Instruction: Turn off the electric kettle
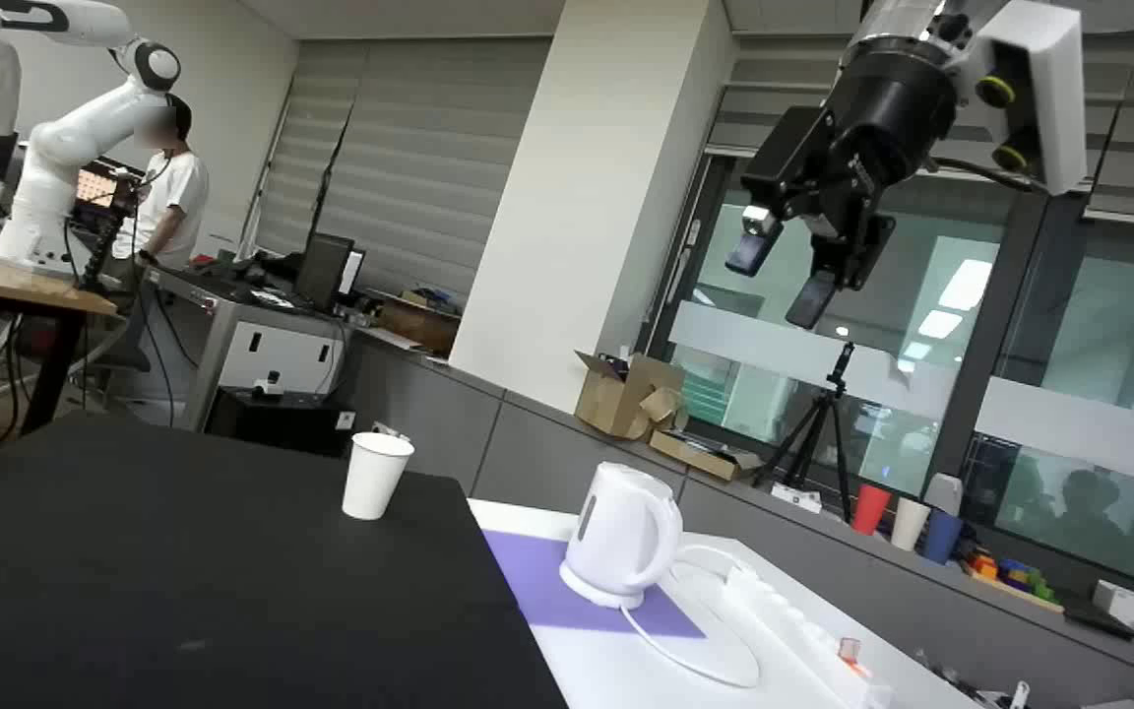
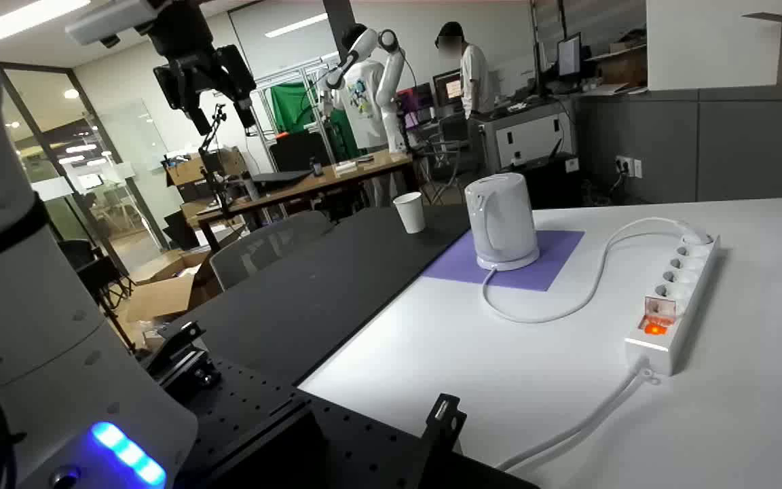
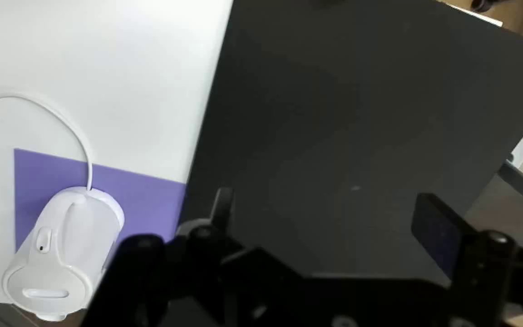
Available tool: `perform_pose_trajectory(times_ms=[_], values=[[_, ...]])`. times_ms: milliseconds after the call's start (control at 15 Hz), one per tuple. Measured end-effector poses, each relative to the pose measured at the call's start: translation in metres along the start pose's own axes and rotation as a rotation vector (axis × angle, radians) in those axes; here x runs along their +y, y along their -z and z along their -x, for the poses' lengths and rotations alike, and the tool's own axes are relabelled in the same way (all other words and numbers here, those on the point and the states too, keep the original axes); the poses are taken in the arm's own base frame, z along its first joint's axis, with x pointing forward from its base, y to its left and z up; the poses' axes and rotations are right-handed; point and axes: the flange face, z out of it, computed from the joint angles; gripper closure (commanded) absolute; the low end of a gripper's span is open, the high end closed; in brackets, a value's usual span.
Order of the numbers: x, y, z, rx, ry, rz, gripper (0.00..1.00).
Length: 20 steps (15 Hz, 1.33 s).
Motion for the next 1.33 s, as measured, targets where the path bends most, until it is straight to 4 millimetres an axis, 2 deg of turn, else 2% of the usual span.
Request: perform_pose_trajectory(times_ms=[400, 867, 1000, 1067, 1133, 1267, 1333], values=[[0.001, -0.009, 0.002, -0.028, -0.003, 0.000, 0.00], [0.004, -0.004, -0.004, 0.003, 0.016, 0.016, 0.00], [0.019, -0.001, -0.013, 0.055, 0.035, 0.060, 0.00], [0.031, -0.001, -0.018, 0.081, 0.044, 0.087, 0.05], [0.044, -0.002, -0.024, 0.105, 0.054, 0.114, 0.25], [0.078, -0.007, -0.036, 0.151, 0.070, 0.163, 0.29], [0.096, -0.010, -0.043, 0.176, 0.075, 0.180, 0.35]])
